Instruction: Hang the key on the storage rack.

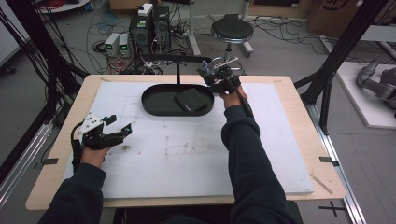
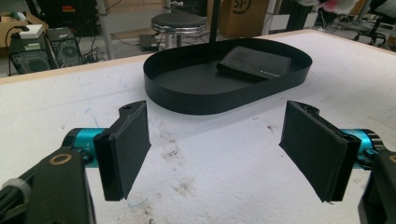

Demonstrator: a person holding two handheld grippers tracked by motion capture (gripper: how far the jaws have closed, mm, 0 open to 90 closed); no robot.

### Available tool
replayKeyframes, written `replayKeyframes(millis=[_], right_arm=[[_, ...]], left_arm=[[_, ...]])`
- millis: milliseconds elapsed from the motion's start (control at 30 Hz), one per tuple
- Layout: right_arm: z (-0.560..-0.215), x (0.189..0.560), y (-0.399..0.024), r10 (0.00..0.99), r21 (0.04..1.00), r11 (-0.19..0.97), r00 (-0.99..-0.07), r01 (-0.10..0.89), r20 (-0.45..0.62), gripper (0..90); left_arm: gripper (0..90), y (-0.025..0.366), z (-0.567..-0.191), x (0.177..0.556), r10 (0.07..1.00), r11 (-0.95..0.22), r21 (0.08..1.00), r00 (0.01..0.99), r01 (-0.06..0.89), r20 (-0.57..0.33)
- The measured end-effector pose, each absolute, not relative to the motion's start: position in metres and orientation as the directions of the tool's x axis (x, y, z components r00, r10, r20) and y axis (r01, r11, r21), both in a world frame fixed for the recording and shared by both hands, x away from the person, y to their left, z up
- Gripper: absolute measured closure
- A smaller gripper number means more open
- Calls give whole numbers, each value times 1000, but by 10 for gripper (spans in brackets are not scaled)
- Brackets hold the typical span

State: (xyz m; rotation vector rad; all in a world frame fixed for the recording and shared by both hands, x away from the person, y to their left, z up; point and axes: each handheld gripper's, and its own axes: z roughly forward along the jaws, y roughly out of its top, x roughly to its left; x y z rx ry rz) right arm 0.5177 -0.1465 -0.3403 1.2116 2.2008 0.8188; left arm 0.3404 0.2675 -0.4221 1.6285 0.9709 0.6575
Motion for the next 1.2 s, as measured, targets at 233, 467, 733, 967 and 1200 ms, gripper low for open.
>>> replayKeyframes(millis=[233, 467, 733, 967, 1200], right_arm=[[-355, 523, -138, 860, 718, 400, -505, 570, -78, 350], [-343, 502, -155, 790, 779, 418, -610, 467, -58, 218], [-333, 452, -200, 762, 821, 395, -646, 412, -43, 214], [-339, 399, -237, 779, 831, 412, -617, 373, -110, 214], [-368, 365, -271, 817, 851, 357, -571, 385, -84, 214]], left_arm=[[236, 268, -422, 340, 853, -88, 961, 517, 263, -63], [236, 268, -422, 341, 852, -86, 961, 519, 264, -66], [236, 268, -422, 340, 854, -88, 960, 516, 265, -64], [236, 267, -422, 340, 856, -86, 961, 513, 263, -64], [236, 267, -421, 340, 860, -85, 963, 508, 256, -59]])
